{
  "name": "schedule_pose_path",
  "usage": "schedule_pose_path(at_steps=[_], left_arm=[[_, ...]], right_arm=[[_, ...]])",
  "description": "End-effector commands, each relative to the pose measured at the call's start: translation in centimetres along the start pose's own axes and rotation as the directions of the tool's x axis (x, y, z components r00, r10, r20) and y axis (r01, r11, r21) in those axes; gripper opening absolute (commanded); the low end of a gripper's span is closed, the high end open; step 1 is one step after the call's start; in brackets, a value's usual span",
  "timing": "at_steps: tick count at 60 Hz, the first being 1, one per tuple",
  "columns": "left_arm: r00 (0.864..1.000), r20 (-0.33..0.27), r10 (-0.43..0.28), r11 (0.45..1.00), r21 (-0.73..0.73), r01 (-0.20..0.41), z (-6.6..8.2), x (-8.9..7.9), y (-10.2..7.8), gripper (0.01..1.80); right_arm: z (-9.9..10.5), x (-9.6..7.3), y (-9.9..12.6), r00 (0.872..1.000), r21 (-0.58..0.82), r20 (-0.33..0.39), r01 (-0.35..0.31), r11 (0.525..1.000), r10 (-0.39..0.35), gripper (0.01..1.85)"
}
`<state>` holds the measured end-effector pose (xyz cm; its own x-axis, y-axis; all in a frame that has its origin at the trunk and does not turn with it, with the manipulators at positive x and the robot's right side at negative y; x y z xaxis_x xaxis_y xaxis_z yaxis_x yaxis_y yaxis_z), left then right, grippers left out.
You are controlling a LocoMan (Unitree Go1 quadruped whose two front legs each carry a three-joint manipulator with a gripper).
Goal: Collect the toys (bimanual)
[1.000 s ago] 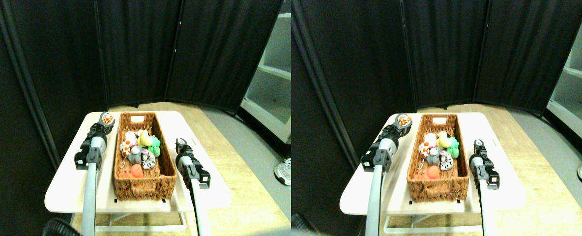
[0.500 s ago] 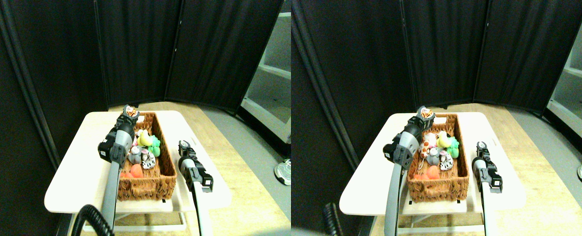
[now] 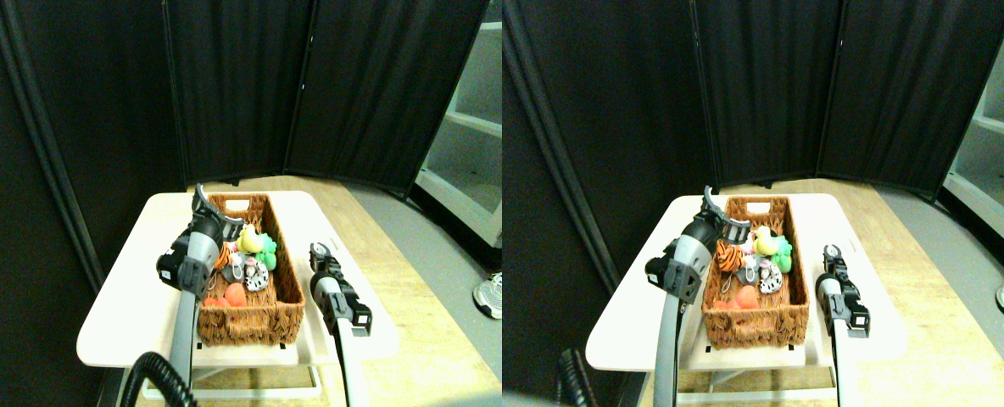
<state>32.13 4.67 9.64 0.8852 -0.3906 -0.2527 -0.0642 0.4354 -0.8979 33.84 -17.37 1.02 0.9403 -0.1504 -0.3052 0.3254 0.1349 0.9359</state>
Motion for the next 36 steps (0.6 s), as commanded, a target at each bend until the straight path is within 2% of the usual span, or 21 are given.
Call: schedule_pose_path(at_steps=[1,8,14,22,27,29,31,32,34,36], left_arm=[[1.0,-0.006,-0.028,1.0,0.013,0.028,0.2,-0.2,-0.5,1.18],[1.0,-0.005,-0.024,1.0,0.017,0.024,0.3,-0.3,-0.4,1.19],[0.999,-0.001,-0.033,0.999,0.019,0.033,0.8,-0.5,-0.1,1.11],[0.998,0.044,-0.038,0.998,0.055,0.036,1.9,-1.0,0.8,1.01],[0.997,0.07,-0.043,0.998,0.049,0.04,3.0,-1.7,1.9,0.93],[0.995,0.079,-0.054,0.996,0.078,0.048,3.8,-2.0,2.7,0.9],[0.995,0.083,-0.053,0.996,0.078,0.047,4.0,-2.0,2.9,0.9],[0.994,0.096,-0.045,0.996,0.075,0.038,4.8,-2.4,3.7,0.91],[0.994,0.098,-0.044,0.996,0.078,0.037,5.0,-2.5,3.9,0.92],[0.994,0.097,-0.044,0.995,0.09,0.036,5.8,-2.8,4.9,0.95]], right_arm=[[-0.1,-0.1,0.9,0.999,0.008,-0.011,-0.051,0.999,0.051,0.01],[-0.1,0.0,1.0,0.998,0.005,-0.012,-0.057,0.998,0.057,0.01],[-0.1,-0.1,1.3,0.998,0.009,0.002,-0.058,0.998,0.058,0.01],[0.2,-0.1,1.7,0.997,0.033,0.006,-0.078,0.996,0.078,0.01],[0.5,0.0,1.9,0.996,0.043,0.024,-0.084,0.996,0.083,0.01],[0.6,0.0,2.0,0.996,0.041,0.026,-0.086,0.995,0.085,0.01],[0.7,-0.1,2.0,0.996,0.038,0.031,-0.087,0.995,0.086,0.01],[0.8,-0.1,2.0,0.995,0.039,0.03,-0.093,0.995,0.092,0.01],[0.8,-0.1,2.0,0.995,0.04,0.03,-0.094,0.995,0.092,0.01],[0.9,0.0,2.0,0.995,0.04,0.03,-0.096,0.995,0.094,0.01]])
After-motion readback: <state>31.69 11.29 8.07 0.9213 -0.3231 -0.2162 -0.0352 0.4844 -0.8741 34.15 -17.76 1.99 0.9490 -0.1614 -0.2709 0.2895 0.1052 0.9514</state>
